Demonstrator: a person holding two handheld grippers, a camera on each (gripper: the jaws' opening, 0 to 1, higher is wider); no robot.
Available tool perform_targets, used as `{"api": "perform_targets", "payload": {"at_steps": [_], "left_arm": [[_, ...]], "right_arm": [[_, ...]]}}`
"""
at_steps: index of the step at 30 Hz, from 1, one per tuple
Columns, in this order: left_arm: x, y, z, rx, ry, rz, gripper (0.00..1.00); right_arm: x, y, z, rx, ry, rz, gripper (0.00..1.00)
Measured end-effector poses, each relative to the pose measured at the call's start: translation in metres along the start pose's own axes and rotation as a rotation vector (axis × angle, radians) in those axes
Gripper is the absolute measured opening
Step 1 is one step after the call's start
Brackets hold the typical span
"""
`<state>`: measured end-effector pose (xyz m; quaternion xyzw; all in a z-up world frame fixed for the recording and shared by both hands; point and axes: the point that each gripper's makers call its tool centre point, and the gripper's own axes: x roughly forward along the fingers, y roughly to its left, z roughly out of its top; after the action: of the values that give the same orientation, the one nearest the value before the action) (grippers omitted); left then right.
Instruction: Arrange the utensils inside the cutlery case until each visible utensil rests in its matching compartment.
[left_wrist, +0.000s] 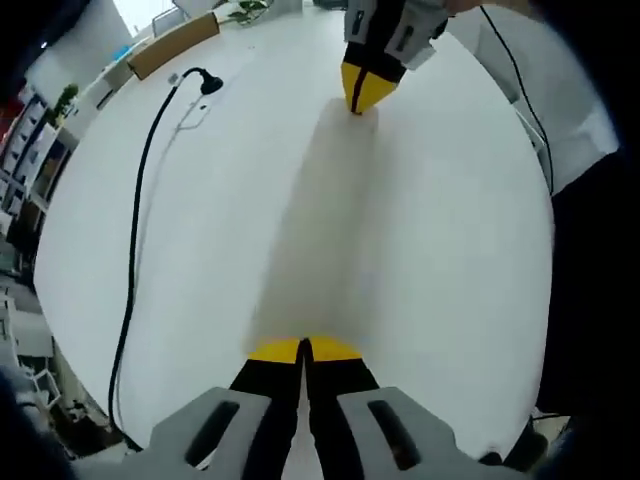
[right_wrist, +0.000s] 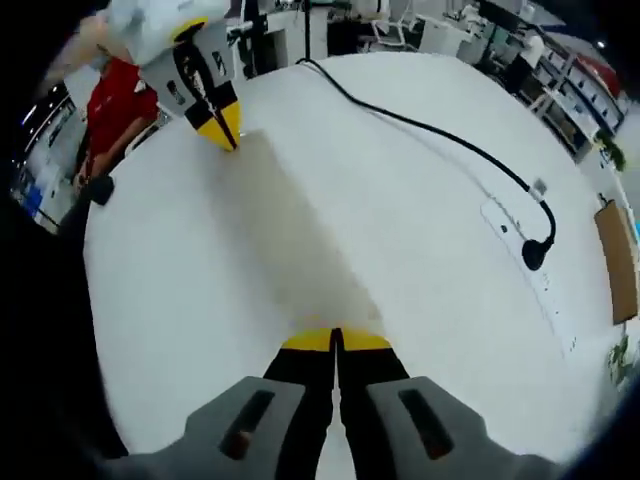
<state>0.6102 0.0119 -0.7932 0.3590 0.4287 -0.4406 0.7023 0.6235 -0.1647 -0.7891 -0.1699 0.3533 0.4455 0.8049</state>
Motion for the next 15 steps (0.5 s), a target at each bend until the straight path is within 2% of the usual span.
{"api": "perform_targets", "payload": {"at_steps": [1,2,3,4,5,6,8,9,10,11,12,13,14,15], "left_arm": [[0.000,0.000,0.001,-0.002,-0.026,0.017,0.01],[-0.002,0.002,0.004,-0.011,-0.103,0.072,0.01],[-0.003,0.001,0.003,-0.015,-0.141,0.103,0.01],[-0.005,0.002,0.002,-0.015,-0.197,0.158,0.02],[-0.005,0.003,0.001,-0.026,-0.216,0.178,0.04],[-0.007,0.005,0.000,-0.057,-0.263,0.213,0.05],[-0.008,0.005,-0.003,-0.119,-0.278,0.199,0.11],[-0.009,0.002,-0.002,-0.175,-0.261,0.149,0.19],[-0.008,-0.002,0.001,-0.169,-0.253,0.110,0.36],[-0.012,0.004,0.011,-0.104,-0.283,0.129,0.45],[-0.016,0.010,0.017,-0.051,-0.294,0.159,0.46],[-0.020,0.014,0.024,0.013,-0.294,0.163,0.46],[-0.019,0.012,0.028,0.032,-0.301,0.132,0.48],[-0.015,0.006,0.035,0.048,-0.304,0.076,0.56]], "right_arm": [[-0.002,0.004,-0.002,-0.029,-0.054,-0.004,0.00],[-0.004,0.010,-0.005,-0.052,-0.085,0.004,0.00],[-0.006,0.014,-0.008,-0.071,-0.100,0.006,0.00],[-0.009,0.011,-0.011,-0.046,-0.114,-0.043,0.00],[-0.010,0.010,-0.013,-0.010,-0.113,-0.059,0.00],[-0.012,0.009,-0.015,0.041,-0.108,-0.079,0.03],[-0.014,0.008,-0.014,-0.026,-0.093,-0.099,0.16],[-0.015,0.002,-0.012,-0.075,-0.083,-0.142,0.33],[-0.015,-0.001,-0.013,-0.098,-0.059,-0.164,0.48],[-0.013,0.005,-0.005,-0.148,-0.085,-0.115,0.57],[-0.011,0.009,-0.003,-0.162,-0.079,-0.080,0.60],[-0.009,0.010,-0.002,-0.205,-0.038,-0.049,0.57],[-0.007,0.006,-0.001,-0.249,-0.016,-0.048,0.56],[-0.003,0.007,0.004,-0.310,-0.003,-0.020,0.60]]}}
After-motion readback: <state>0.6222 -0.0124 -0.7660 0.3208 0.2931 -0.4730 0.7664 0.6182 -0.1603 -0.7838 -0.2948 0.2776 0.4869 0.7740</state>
